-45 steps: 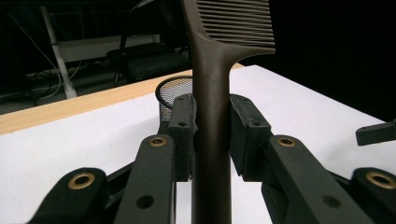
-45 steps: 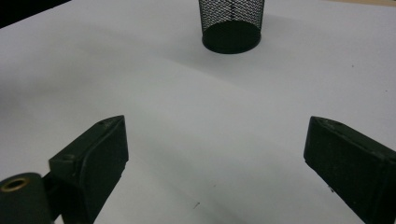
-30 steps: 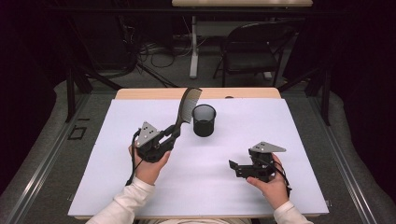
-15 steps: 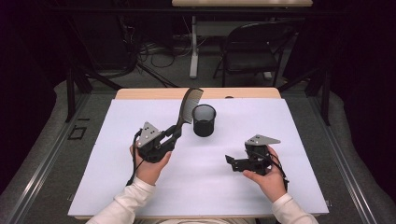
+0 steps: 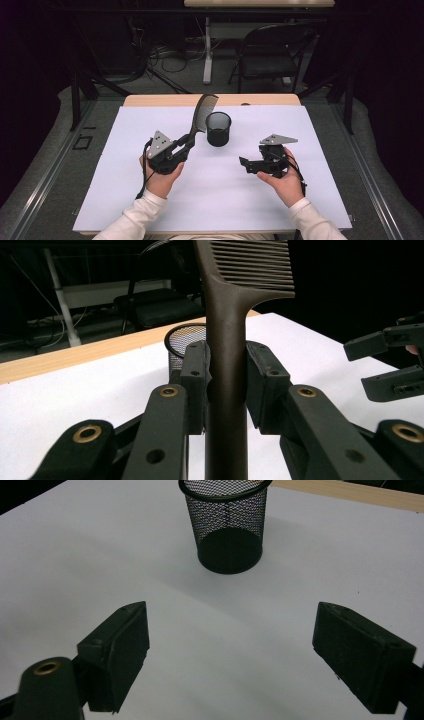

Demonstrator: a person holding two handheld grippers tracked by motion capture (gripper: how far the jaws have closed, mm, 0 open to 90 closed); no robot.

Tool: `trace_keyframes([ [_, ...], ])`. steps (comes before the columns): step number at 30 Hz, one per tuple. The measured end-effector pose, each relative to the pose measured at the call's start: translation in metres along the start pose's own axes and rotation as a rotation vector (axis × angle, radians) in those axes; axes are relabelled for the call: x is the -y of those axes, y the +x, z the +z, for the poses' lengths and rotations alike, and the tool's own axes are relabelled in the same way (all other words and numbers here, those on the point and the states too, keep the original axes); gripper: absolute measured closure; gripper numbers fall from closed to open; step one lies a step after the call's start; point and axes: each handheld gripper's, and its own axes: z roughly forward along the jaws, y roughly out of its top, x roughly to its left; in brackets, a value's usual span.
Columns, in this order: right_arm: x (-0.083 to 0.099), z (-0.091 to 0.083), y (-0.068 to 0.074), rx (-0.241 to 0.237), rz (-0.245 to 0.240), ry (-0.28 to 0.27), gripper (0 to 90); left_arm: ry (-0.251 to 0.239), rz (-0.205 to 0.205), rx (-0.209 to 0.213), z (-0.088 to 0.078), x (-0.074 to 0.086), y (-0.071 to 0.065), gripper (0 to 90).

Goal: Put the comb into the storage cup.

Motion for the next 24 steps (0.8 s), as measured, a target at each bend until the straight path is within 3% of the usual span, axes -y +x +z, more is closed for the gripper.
trace_keyframes([
  [9, -0.014, 0.004, 0.004, -0.025, 0.003, 0.015, 21.3, -0.003, -0.002, 0.0, 0.001, 0.0, 0.0, 72.5],
  [24, -0.029, 0.013, 0.01, -0.041, 0.014, 0.028, 23.9, -0.003, -0.011, 0.003, 0.004, 0.001, 0.0, 72.5],
])
